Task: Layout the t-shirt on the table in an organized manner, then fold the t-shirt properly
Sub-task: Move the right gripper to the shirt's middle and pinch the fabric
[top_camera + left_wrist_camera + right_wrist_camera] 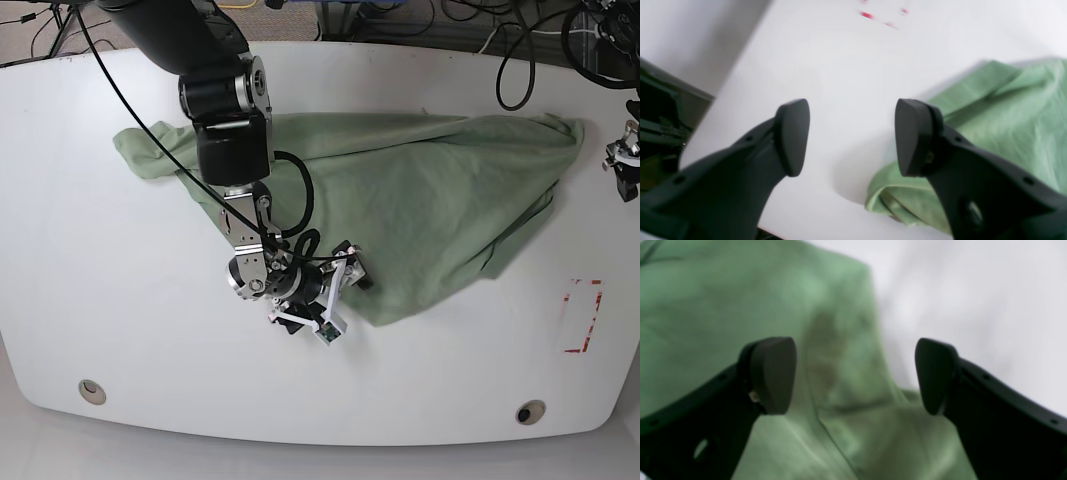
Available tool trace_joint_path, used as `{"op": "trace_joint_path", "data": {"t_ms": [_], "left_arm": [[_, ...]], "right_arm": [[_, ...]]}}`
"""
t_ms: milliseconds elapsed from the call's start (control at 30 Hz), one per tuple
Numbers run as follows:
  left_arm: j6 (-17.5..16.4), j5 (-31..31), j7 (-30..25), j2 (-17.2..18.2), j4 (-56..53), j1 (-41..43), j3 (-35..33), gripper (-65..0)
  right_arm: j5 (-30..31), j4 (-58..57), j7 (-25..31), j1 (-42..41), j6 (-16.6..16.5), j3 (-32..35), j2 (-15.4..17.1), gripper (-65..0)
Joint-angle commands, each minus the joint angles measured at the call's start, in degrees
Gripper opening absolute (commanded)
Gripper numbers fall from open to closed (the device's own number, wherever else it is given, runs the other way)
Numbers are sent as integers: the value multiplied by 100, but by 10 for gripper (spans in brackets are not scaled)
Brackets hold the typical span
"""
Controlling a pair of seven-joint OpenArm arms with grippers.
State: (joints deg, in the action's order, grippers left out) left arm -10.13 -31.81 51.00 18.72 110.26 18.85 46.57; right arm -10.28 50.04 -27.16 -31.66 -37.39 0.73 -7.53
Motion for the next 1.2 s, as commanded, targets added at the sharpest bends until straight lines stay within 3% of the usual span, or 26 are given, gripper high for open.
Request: {"op": "trace_joint_path", "data": {"t_ms": [0, 133, 267, 900, 1000, 1167], "left_arm": [[-11, -49, -111, 93, 100, -26, 121, -269], [-11, -49, -111, 102, 100, -8, 236, -269], [-11, -49, -111, 93, 100, 1, 262, -269], [-11, -49, -111, 75, 100, 1, 236, -269], [-11, -49, -111, 75, 100, 1, 236, -269], [-11, -49, -111, -127, 100, -8, 236, -269]], "right_arm": [[48, -244, 285, -293, -46, -7, -34, -113], [31, -578, 804, -311, 60, -7, -25, -116], [39, -1017, 944, -381, 235, -7, 1, -116], [39, -1193, 979, -320, 244, 19, -113, -124], [39, -1176, 979, -311, 227, 19, -113, -173], [39, -1176, 979, -311, 200, 19, -122, -366]]}}
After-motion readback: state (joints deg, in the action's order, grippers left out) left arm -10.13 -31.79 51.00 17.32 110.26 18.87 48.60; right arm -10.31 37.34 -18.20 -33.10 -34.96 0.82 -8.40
